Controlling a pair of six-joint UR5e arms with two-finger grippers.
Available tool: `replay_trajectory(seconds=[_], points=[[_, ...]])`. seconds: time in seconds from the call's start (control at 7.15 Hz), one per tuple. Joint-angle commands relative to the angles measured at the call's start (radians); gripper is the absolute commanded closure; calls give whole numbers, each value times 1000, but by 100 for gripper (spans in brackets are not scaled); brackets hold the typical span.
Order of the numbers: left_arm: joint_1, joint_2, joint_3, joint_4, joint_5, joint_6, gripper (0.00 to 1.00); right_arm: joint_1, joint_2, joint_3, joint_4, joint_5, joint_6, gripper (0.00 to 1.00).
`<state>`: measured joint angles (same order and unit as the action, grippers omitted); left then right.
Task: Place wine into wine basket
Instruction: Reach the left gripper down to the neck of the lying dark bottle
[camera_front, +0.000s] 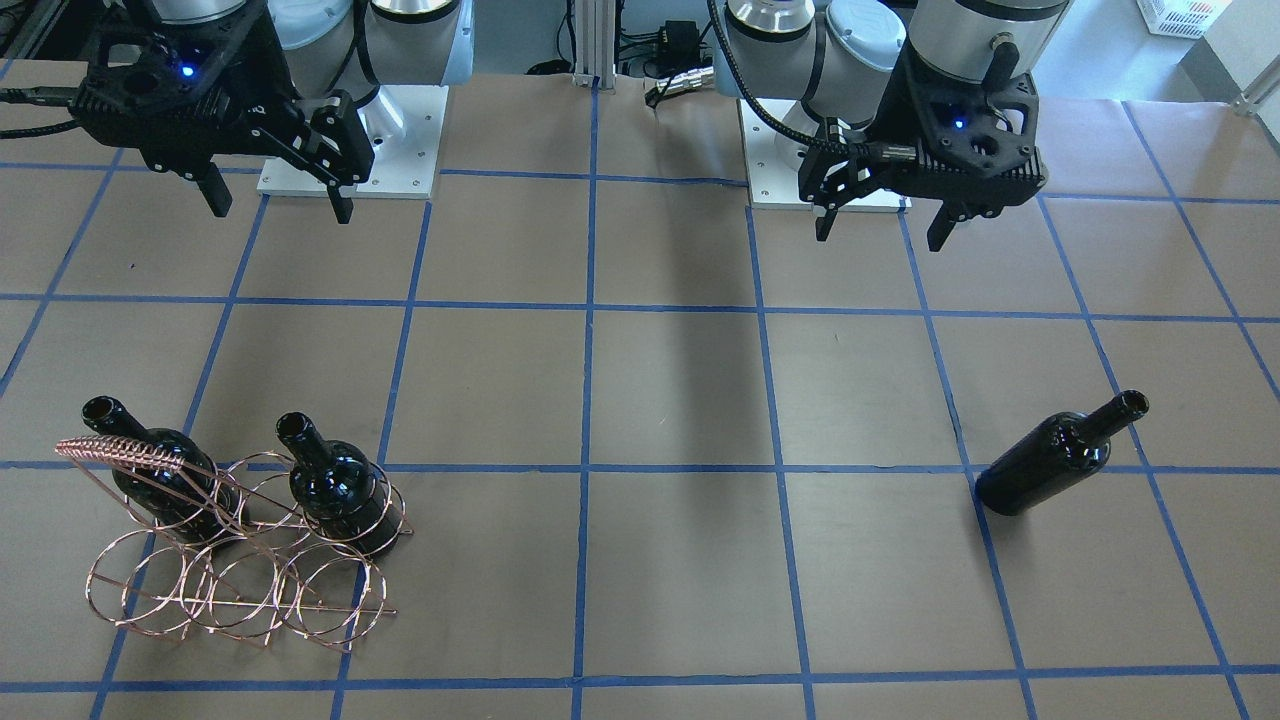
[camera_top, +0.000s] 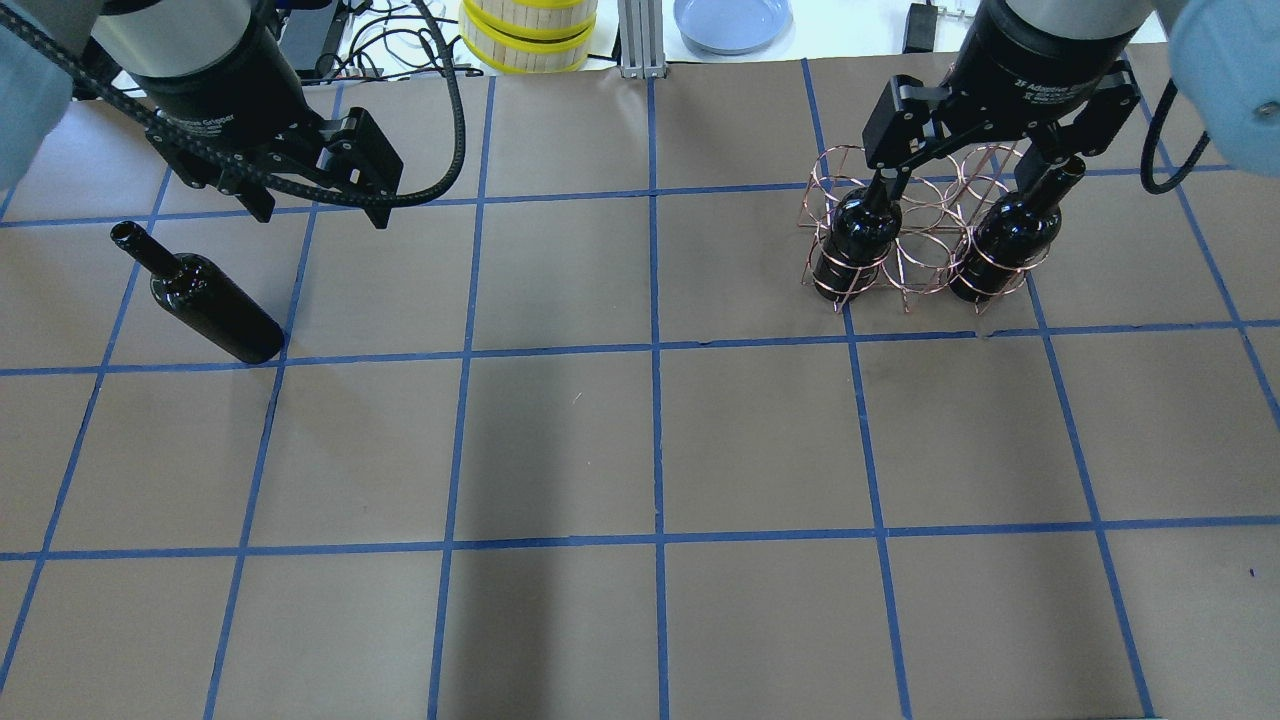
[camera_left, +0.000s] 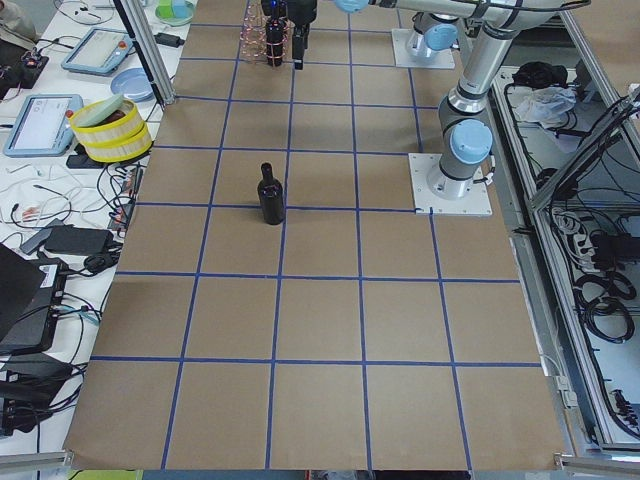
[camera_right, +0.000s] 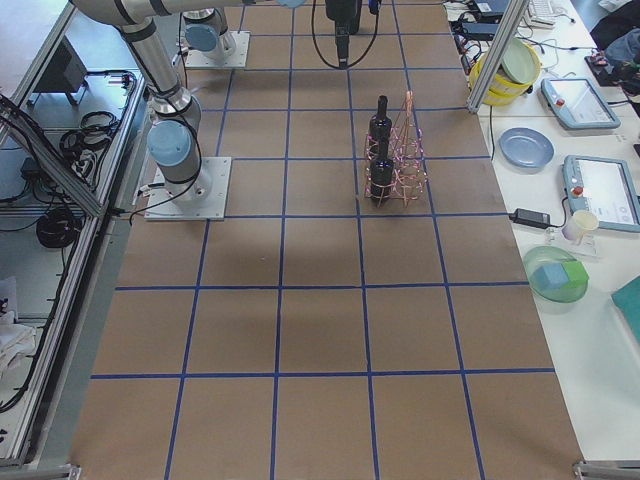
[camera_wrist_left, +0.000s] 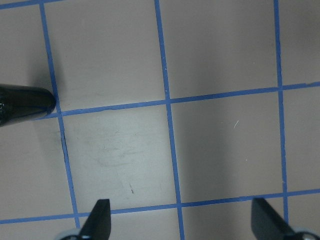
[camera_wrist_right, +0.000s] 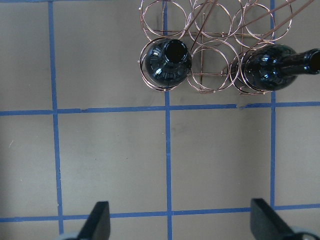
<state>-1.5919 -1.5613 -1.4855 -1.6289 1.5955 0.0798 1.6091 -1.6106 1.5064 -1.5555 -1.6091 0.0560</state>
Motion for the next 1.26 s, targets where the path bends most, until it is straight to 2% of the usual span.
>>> replay_trajectory(seconds=[0.0,0.14,0.28,0.56,0.7,0.84,1.12], points=[[0,13,-34,1,-3,23,0,0,0,0,0,0,-1,0],[29,11,-36,14,6,90,0,0,0,0,0,0,1,0],[105,9,-36,47,9,198,0,0,0,0,0,0,-1,0],[338,-11,-42,129,-9,311,0,0,0,0,0,0,-1,0],[387,-11,-42,132,-44,354,0,0,0,0,0,0,-1,0],[415,-23,-48,158,-39,442,0,0,0,0,0,0,-1,0],[516,-49,-116,286,-49,513,0,0,0,0,0,0,1,0]])
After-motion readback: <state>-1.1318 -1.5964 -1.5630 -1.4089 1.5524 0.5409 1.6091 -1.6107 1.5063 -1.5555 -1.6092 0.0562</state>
